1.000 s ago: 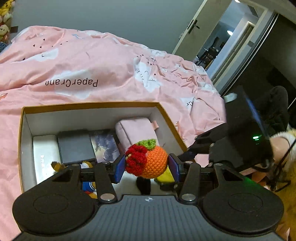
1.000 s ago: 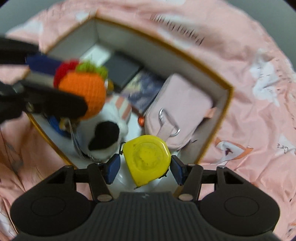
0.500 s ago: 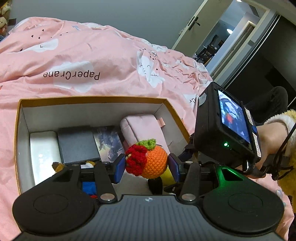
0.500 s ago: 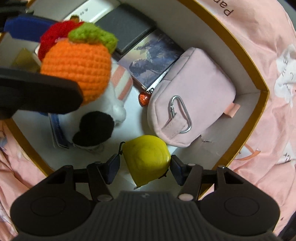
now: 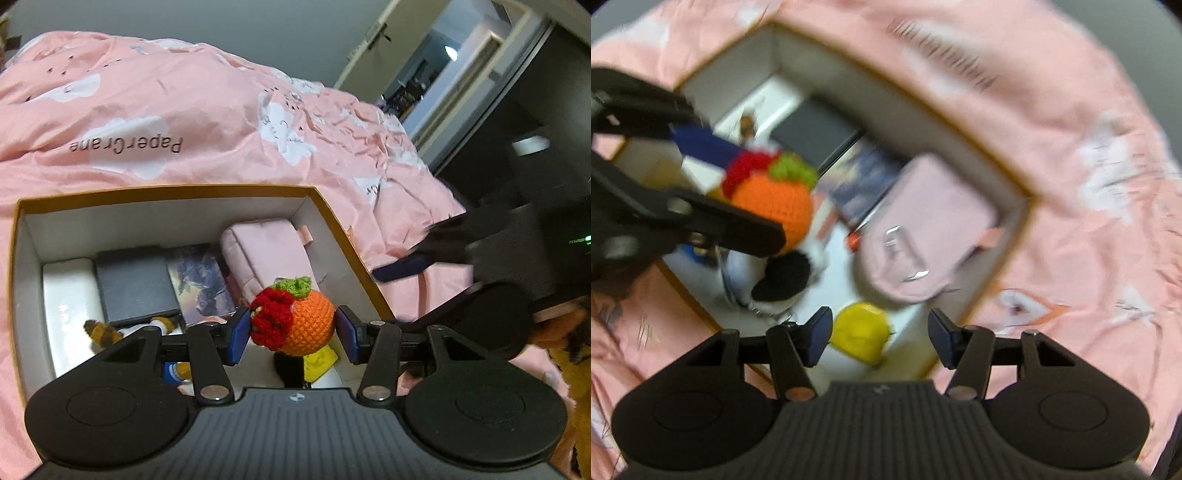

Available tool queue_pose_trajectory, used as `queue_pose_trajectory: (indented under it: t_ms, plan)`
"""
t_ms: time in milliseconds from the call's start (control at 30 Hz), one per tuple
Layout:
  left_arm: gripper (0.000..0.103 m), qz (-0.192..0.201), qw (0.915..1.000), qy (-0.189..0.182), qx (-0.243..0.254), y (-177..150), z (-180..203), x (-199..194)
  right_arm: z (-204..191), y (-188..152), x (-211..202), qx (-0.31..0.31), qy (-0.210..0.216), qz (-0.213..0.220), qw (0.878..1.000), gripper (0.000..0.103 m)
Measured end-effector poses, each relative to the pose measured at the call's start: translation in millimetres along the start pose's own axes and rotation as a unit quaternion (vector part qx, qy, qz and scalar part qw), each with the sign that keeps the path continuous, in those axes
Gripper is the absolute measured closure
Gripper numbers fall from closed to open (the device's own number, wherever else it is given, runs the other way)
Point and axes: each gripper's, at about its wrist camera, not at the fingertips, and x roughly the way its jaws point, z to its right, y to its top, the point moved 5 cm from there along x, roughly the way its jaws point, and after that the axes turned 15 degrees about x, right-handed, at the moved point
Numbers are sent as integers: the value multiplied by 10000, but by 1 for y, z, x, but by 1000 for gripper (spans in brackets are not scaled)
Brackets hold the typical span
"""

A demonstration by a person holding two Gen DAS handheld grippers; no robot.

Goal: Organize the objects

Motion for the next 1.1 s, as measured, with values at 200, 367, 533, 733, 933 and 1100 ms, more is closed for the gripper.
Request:
queue_pose_trajectory:
  t_ms: [200,367,533,733,933,1100]
  plan:
    - [46,-652,9941,-41,867,6,36,33,41,-30,-34,2036,556,929,9730,50]
    - [46,-1421,9744,392,1700,5,55,66,57,-57,-30,3241,1007,1245,9324,50]
    - [44,-1890,9581,441,2107,4,63,86,53,-58,-3,3697,1288,1199,9123,50]
    - [41,-2054,9510,564,2242,-4,64,91,61,-69,3,3895,1338,1180,9036,50]
    - [38,-1847,9550,599,2240,-7,65,79,59,-73,4,3893,1306,1159,9044,49]
    - [38,-1435,9655,789,2026,-2,65,52,53,-74,-8,3838,1260,1251,9062,49]
